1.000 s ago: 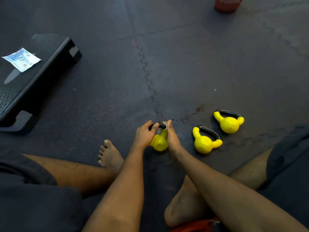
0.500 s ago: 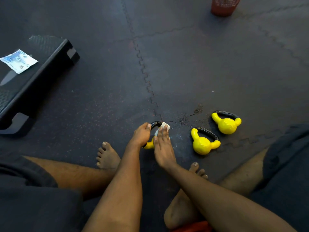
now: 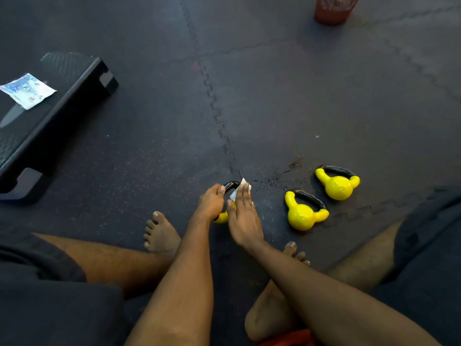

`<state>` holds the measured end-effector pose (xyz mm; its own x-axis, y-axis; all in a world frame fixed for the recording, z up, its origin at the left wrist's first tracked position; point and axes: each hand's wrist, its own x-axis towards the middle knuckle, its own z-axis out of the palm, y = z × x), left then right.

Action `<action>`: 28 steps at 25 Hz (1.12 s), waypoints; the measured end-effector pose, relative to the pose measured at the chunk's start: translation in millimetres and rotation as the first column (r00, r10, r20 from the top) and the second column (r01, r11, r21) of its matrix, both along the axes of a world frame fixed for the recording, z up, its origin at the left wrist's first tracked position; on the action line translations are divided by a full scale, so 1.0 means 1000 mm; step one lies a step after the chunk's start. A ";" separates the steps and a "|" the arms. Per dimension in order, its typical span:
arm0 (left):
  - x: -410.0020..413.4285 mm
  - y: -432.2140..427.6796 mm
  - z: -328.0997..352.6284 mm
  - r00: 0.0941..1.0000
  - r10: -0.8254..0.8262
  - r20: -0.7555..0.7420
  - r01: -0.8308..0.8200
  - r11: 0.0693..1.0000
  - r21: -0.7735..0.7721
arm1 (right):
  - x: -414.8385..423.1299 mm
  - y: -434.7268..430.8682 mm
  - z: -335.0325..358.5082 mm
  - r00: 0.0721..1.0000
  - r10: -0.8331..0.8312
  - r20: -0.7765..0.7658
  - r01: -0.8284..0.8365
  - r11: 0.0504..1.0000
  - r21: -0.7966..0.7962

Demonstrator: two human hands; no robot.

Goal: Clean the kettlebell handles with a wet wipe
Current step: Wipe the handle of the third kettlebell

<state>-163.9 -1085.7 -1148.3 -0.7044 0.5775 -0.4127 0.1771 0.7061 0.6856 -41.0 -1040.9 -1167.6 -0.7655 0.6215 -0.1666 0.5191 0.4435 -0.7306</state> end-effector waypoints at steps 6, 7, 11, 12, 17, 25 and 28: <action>0.002 0.000 -0.001 0.999 -0.002 -0.032 0.001 1.000 -0.009 | 0.018 -0.004 -0.010 0.997 0.067 0.041 -0.068 0.997 0.030; 0.002 0.001 0.000 0.999 -0.010 -0.044 0.010 1.000 -0.012 | 0.018 -0.005 -0.012 0.998 0.048 0.030 -0.048 0.999 0.008; 0.001 -0.002 -0.003 0.999 -0.020 -0.035 0.021 1.000 0.023 | 0.005 0.002 -0.004 0.987 -0.143 -0.076 0.125 0.971 -0.205; 0.001 -0.005 -0.005 1.000 -0.013 -0.025 0.014 0.999 0.041 | 0.002 0.011 -0.004 0.979 -0.191 -0.072 0.171 0.959 -0.226; -0.001 -0.017 -0.010 0.995 -0.100 -0.029 0.102 0.991 0.085 | 0.001 0.072 -0.013 0.976 -0.118 -0.181 0.006 0.851 -0.525; -0.005 -0.009 -0.002 0.956 -0.280 0.088 0.261 0.947 0.186 | 0.012 0.108 0.000 0.948 0.243 -0.204 -0.314 0.631 -0.709; -0.005 -0.003 0.002 0.934 -0.315 0.169 0.285 0.942 0.177 | 0.012 0.112 0.010 0.885 0.440 -0.150 -0.420 0.621 -0.662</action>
